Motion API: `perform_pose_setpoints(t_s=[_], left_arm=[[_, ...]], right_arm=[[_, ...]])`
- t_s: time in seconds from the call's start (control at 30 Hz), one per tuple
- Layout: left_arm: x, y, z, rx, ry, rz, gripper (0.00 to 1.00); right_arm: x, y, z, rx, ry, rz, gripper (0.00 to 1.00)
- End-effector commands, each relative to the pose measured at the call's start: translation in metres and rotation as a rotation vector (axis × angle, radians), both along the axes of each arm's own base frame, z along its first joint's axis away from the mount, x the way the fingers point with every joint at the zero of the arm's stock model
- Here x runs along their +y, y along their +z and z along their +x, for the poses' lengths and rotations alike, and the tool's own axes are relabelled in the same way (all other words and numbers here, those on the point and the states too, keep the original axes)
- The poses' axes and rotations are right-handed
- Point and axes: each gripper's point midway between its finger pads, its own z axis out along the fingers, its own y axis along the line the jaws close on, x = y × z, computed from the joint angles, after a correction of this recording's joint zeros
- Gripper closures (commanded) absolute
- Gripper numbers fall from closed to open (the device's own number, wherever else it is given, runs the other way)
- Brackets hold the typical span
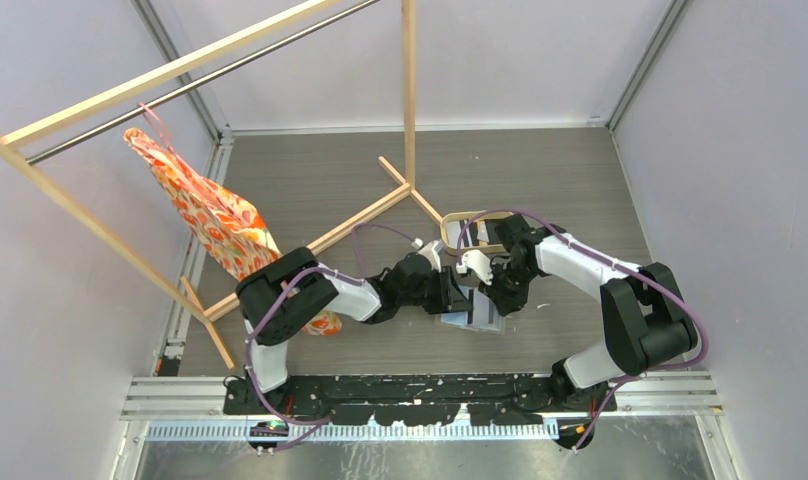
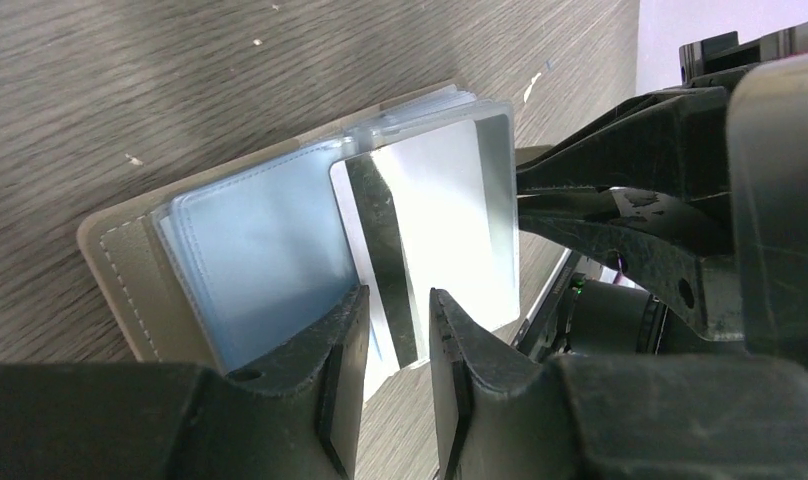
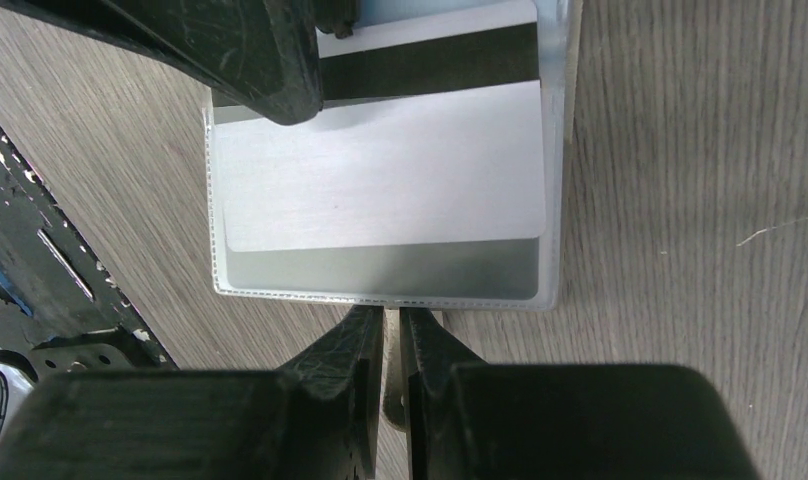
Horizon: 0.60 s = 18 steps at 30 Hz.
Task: Put the credit cards into the card holder
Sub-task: Insert the credit card into the card holder.
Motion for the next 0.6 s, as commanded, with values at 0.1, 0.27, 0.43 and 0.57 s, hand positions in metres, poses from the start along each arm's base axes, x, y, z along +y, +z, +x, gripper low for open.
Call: perform_pose_setpoints(t_s=[0.1,0.27,0.43,0.57], left_arm=[[-0.024,0.024,-0.001,-0.007,-0.032,-0.136,0.71],[-0.024,0.033,-0.002,-0.019,-0.030,-0.180,0.71],[-0.027,0.038,-0.003,-0.016,-0.038,-0.214,0.71],[-0.028,0.036,-0.003,-0.012,-0.040,-0.221,0.71]], right_arm=[[0.012,0.005,0.007,-0.022,-0.001,0.048,0.83],[0.011,0.006,0.008,-0.026,-0.002,0.047,0.83],[0.012,0.008,0.008,-0.030,-0.005,0.051,0.83],[0.013,0.012,0.009,-0.038,-0.011,0.066,0.83]])
